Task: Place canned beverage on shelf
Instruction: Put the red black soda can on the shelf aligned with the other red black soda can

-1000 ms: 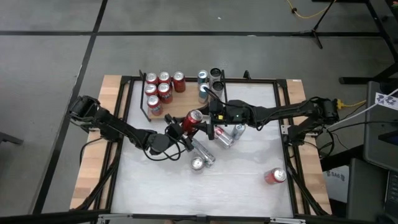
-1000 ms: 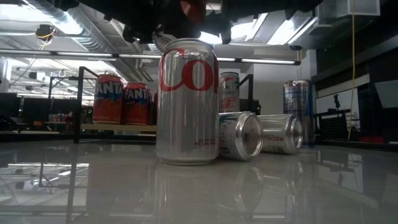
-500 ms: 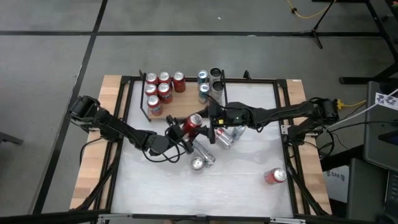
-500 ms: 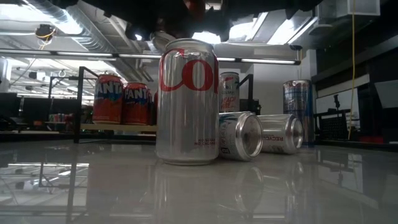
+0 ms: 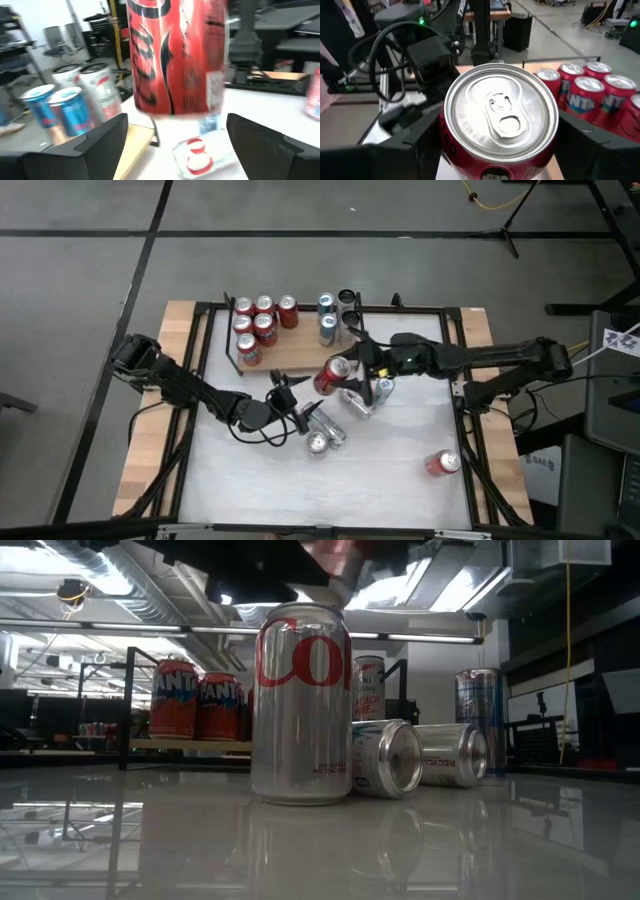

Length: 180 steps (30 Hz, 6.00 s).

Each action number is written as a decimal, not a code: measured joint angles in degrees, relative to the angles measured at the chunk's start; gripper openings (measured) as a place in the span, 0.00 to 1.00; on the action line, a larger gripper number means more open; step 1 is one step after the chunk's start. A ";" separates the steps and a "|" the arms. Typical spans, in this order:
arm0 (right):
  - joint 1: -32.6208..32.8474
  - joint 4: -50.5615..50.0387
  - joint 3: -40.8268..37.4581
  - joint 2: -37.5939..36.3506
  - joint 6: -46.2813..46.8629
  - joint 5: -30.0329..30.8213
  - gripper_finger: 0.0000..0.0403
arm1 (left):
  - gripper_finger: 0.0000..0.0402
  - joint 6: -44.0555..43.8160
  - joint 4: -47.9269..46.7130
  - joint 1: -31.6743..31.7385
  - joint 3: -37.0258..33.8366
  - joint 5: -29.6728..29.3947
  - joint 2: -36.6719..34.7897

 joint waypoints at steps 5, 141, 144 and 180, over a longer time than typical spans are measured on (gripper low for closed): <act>0.00 -8.05 0.00 -5.96 -1.77 -0.98 0.72 | 0.83 -0.02 0.01 0.00 0.00 3.99 0.00; 29.97 -20.82 0.02 0.38 3.14 10.34 0.92 | 0.83 -9.02 -20.24 -5.84 32.39 38.21 10.32; 29.97 -20.53 0.02 -1.27 3.30 11.64 0.92 | 0.83 -8.99 -26.21 -6.11 36.96 42.08 14.10; 29.97 -20.64 0.02 -1.36 7.58 12.50 0.92 | 0.83 7.16 -30.57 -7.72 39.60 47.82 23.04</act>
